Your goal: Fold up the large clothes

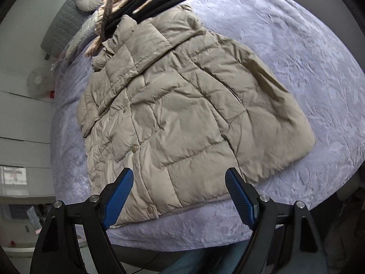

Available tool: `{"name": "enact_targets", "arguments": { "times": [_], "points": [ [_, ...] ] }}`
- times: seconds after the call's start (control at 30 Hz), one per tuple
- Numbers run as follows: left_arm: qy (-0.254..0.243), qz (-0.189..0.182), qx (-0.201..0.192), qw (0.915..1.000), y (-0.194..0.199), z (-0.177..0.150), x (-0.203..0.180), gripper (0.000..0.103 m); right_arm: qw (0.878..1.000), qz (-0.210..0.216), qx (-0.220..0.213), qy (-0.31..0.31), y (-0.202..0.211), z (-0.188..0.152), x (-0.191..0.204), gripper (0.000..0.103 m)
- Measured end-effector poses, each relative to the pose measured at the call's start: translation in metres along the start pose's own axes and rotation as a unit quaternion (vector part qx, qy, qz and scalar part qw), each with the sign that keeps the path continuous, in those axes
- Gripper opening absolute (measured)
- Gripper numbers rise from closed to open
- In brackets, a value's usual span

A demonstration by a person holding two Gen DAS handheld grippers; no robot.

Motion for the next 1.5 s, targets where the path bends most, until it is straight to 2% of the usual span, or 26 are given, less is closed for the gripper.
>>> {"name": "enact_targets", "arguments": {
  "times": [0.1, 0.27, 0.33, 0.53, 0.8, 0.93, 1.03, 1.07, 1.1, 1.13, 1.17, 1.2, 1.27, 1.33, 1.5],
  "points": [
    [0.044, -0.008, 0.011, 0.9989, -0.005, -0.016, 0.013, 0.103, 1.0, 0.007, 0.017, -0.011, 0.001, -0.004, -0.014, 0.085],
    [0.088, -0.04, 0.039, 0.9945, -0.02, -0.042, 0.014, 0.103, 0.999, 0.025, 0.03, -0.038, 0.005, -0.01, -0.045, 0.085],
    [0.109, -0.067, 0.055, 0.9903, -0.029, -0.051, 0.013, 0.103, 0.997, 0.038, 0.035, -0.065, 0.002, -0.013, -0.06, 0.085],
    [0.155, -0.113, 0.088, 0.9775, -0.06, -0.057, 0.013, 0.103, 0.985, 0.08, 0.048, -0.144, -0.013, -0.029, -0.091, 0.085],
    [0.17, -0.152, 0.086, 0.9698, -0.078, -0.037, 0.001, 0.103, 0.969, 0.123, 0.032, -0.21, -0.032, -0.034, -0.108, 0.085],
    [0.157, -0.151, 0.092, 0.9716, -0.086, -0.032, -0.006, 0.102, 0.965, 0.125, 0.028, -0.231, -0.048, -0.03, -0.111, 0.085],
    [0.148, -0.141, 0.1, 0.9738, -0.092, -0.03, -0.006, 0.085, 0.957, 0.131, 0.019, -0.257, -0.058, -0.029, -0.116, 0.085],
    [0.147, -0.137, 0.103, 0.9742, -0.094, -0.029, -0.005, 0.075, 0.955, 0.136, 0.015, -0.262, -0.06, -0.028, -0.116, 0.085],
    [0.145, -0.135, 0.106, 0.9744, -0.096, -0.028, -0.003, 0.06, 0.953, 0.139, 0.011, -0.267, -0.061, -0.026, -0.118, 0.085],
    [0.142, -0.134, 0.11, 0.9747, -0.098, -0.028, -0.002, 0.05, 0.951, 0.142, 0.005, -0.274, -0.063, -0.025, -0.117, 0.085],
    [0.138, -0.135, 0.113, 0.9747, -0.099, -0.027, 0.0, 0.031, 0.949, 0.144, 0.0, -0.279, -0.064, -0.025, -0.118, 0.085],
    [0.134, -0.14, 0.117, 0.974, -0.099, -0.026, 0.002, 0.021, 0.947, 0.15, -0.005, -0.285, -0.065, -0.024, -0.117, 0.083],
    [0.13, -0.154, 0.112, 0.9731, -0.094, -0.022, 0.004, 0.015, 0.943, 0.157, -0.011, -0.294, -0.067, -0.024, -0.115, 0.068],
    [0.12, -0.171, 0.102, 0.9725, -0.082, -0.016, 0.003, 0.014, 0.942, 0.156, -0.015, -0.298, -0.068, -0.024, -0.114, 0.012],
    [0.105, -0.21, 0.069, 0.9697, -0.045, 0.01, -0.006, 0.014, 0.949, 0.168, -0.044, -0.262, -0.048, -0.015, -0.096, 0.007]
  ]
}}
Point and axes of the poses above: each gripper's, at about its wrist camera, not at the fingertips, and y roughly against the way its jaws point, x to its left, z to its top, the point moved 6 cm from there along -y, roughly the way its jaws point, and after that the axes turned 8 degrees about y, right-handed, at the moved point
